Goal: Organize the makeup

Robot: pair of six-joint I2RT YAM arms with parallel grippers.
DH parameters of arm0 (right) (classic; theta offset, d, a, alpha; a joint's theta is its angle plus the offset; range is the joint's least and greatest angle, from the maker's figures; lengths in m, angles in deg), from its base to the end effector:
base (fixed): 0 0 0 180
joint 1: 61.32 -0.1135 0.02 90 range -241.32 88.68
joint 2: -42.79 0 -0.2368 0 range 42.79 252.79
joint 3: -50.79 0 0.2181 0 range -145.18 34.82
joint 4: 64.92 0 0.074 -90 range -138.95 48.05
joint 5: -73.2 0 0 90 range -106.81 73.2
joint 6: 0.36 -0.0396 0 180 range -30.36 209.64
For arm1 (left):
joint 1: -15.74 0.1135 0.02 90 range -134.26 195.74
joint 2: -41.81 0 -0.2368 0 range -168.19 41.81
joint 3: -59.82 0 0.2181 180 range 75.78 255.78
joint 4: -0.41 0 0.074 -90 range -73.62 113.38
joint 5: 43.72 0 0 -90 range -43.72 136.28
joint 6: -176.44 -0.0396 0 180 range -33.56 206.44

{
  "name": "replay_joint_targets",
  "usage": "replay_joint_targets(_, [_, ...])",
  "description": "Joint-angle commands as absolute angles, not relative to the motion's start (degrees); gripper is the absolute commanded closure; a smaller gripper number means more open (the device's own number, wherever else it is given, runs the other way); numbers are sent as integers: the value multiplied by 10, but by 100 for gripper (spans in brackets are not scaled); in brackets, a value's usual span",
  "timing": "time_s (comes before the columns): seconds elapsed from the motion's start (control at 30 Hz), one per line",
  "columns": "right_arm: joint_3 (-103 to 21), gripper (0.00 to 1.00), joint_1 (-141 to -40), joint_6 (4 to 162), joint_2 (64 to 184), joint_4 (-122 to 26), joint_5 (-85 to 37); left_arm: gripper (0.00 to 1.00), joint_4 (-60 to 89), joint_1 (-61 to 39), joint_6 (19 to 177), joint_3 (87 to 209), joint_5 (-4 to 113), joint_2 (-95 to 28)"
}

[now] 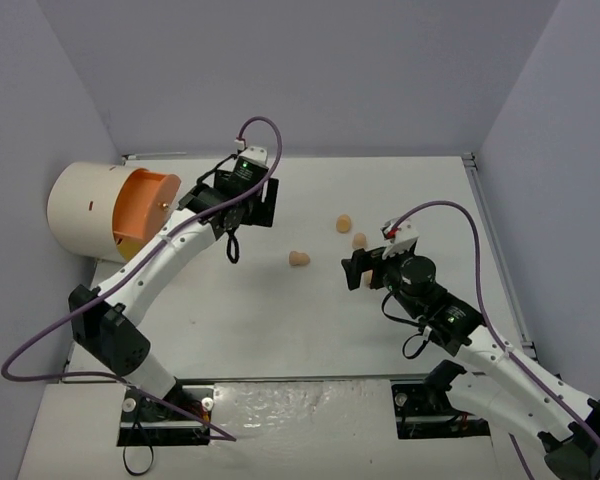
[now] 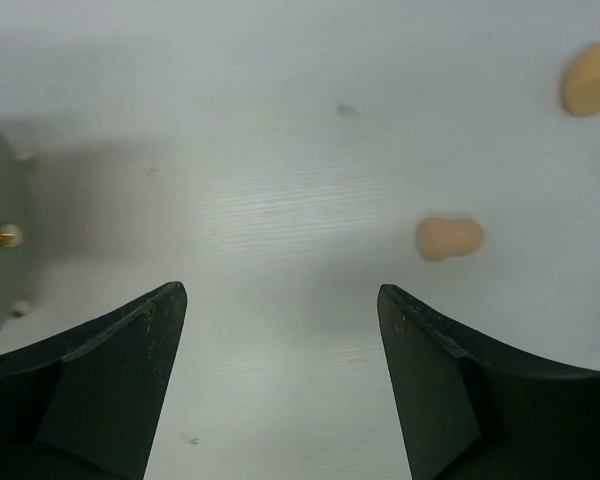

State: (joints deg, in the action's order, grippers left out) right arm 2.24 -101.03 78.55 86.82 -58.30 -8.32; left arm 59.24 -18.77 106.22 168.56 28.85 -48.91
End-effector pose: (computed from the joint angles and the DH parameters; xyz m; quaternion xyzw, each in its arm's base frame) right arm 0.1424 0.1107 0.2911 -0.1277 0.7084 0.2488 0.6481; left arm 0.2663 -0.1687 0.3447 0.0527 0.8994 -0.0651 0.4289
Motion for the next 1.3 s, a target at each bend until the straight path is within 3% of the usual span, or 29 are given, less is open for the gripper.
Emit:
replay_joint_targets(0.0, [-4,0,-1005,746,829,-580,-39,26,471,-198,1156,1638,450,-519])
replay_joint_targets(0.27, [8,0,-1004,714,791,-550,-31,27,408,-203,1206,1638,501,-617])
replay_joint_targets(0.87, [23,0,-1005,714,753,-538,-23,51,417,-202,1230,1664,471,-728])
replay_joint_targets(1.0, [27,0,-1005,714,750,-538,-21,65,422,-201,1229,1661,468,-730])
replay_joint_targets(1.1, [29,0,-1004,714,749,-538,-22,91,421,-201,1225,1657,466,-715])
replay_joint_targets(1.13, [30,0,-1004,714,749,-537,-21,96,421,-202,1221,1655,459,-705])
replay_joint_targets(1.27, [31,0,-1004,715,746,-537,-18,100,447,-202,1202,1660,450,-630])
